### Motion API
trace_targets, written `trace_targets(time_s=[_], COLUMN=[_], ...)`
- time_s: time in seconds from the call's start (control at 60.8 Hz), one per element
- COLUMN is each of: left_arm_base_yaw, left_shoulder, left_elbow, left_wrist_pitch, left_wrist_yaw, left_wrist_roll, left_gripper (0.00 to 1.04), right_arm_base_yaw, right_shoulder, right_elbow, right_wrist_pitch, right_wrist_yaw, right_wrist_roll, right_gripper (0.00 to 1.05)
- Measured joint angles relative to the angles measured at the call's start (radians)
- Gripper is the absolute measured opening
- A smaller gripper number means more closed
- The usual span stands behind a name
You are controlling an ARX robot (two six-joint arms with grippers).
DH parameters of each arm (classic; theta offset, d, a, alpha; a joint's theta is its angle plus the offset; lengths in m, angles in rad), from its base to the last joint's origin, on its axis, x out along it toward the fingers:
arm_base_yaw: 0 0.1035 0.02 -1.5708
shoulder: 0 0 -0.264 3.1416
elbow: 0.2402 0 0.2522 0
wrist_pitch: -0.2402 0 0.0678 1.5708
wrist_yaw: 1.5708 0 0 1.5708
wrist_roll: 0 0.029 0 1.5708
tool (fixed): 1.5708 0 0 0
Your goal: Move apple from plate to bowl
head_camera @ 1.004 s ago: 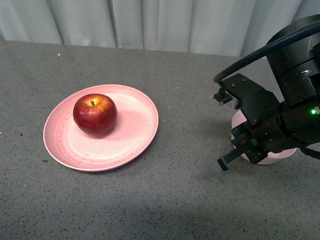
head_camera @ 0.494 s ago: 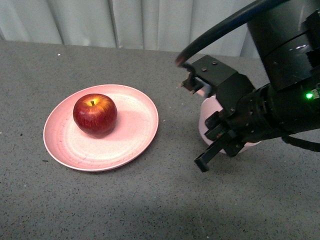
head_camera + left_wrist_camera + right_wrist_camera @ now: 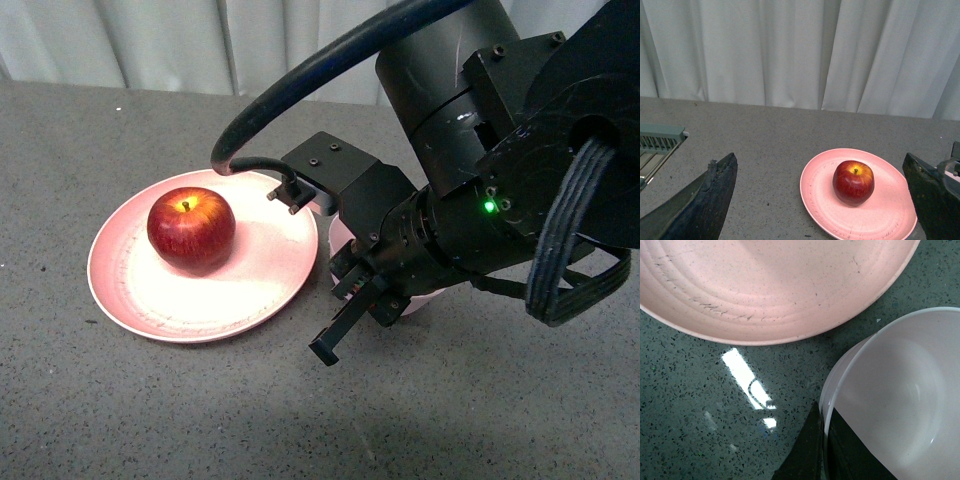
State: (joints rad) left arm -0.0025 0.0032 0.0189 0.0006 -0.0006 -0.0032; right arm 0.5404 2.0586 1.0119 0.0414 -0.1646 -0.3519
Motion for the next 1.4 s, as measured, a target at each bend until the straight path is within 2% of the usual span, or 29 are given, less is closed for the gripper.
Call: trace_targets(time_s=[0.197, 0.263, 0.411, 0.51, 0.543, 0.609, 0.691, 0.79, 0.823, 0.922, 1.086, 1.103, 1.119, 1.136, 1.168, 1.251, 1.399], left_arm_base_yaw=[0.000, 0.000, 0.000, 0.000, 0.000, 0.000, 0.000, 0.000, 0.000, 0.000, 0.000, 0.000, 0.000, 0.000, 0.000, 0.000, 0.000], left_shoulder=[0.000, 0.000, 0.000, 0.000, 0.000, 0.000, 0.000, 0.000, 0.000, 0.000, 0.000, 0.000, 0.000, 0.000, 0.000, 0.000, 0.000], left_elbow=[0.000, 0.000, 0.000, 0.000, 0.000, 0.000, 0.000, 0.000, 0.000, 0.000, 0.000, 0.000, 0.000, 0.000, 0.000, 0.000, 0.000], left_wrist_pitch=[0.000, 0.000, 0.000, 0.000, 0.000, 0.000, 0.000, 0.000, 0.000, 0.000, 0.000, 0.000, 0.000, 0.000, 0.000, 0.000, 0.000], left_wrist_yaw=[0.000, 0.000, 0.000, 0.000, 0.000, 0.000, 0.000, 0.000, 0.000, 0.000, 0.000, 0.000, -0.001, 0.000, 0.002, -0.001, 0.000], left_wrist_roll=[0.000, 0.000, 0.000, 0.000, 0.000, 0.000, 0.000, 0.000, 0.000, 0.000, 0.000, 0.000, 0.000, 0.000, 0.000, 0.000, 0.000], left_gripper=[0.98, 0.98, 0.98, 0.98, 0.98, 0.98, 0.98, 0.98, 0.98, 0.98, 0.98, 0.98, 0.98, 0.98, 0.98, 0.98, 0.98], right_arm_base_yaw=[0.000, -0.001, -0.006, -0.016, -0.025, -0.035, -0.060, -0.090, -0.101, -0.138, -0.203, -0.205, -0.205, -0.213, -0.226, -0.265, -0.319], right_shoulder=[0.016, 0.016, 0.014, -0.007, -0.030, -0.064, -0.150, -0.252, -0.288, -0.389, -0.550, -0.563, -0.565, -0.578, -0.600, -0.666, -0.801], right_elbow=[0.011, 0.011, 0.003, -0.034, -0.060, -0.093, -0.167, -0.261, -0.292, -0.384, -0.526, -0.565, -0.573, -0.633, -0.698, -0.776, -0.859], right_wrist_pitch=[-0.004, -0.003, 0.026, 0.071, 0.108, 0.158, 0.281, 0.411, 0.435, 0.483, 0.544, 0.638, 0.656, 0.805, 0.946, 1.080, 1.048], right_wrist_yaw=[0.006, 0.004, -0.010, -0.019, -0.021, -0.019, 0.035, 0.062, 0.076, 0.141, 0.172, 0.221, 0.251, 0.349, 0.420, 0.437, 0.378], right_wrist_roll=[0.018, 0.024, 0.048, 0.071, 0.095, 0.124, 0.182, 0.238, 0.257, 0.294, 0.330, 0.333, 0.333, 0.335, 0.338, 0.339, 0.340], right_gripper=[0.01, 0.07, 0.28, 0.46, 0.55, 0.64, 0.80, 0.96, 0.97, 0.95, 0.94, 0.91, 0.90, 0.84, 0.77, 0.63, 0.36])
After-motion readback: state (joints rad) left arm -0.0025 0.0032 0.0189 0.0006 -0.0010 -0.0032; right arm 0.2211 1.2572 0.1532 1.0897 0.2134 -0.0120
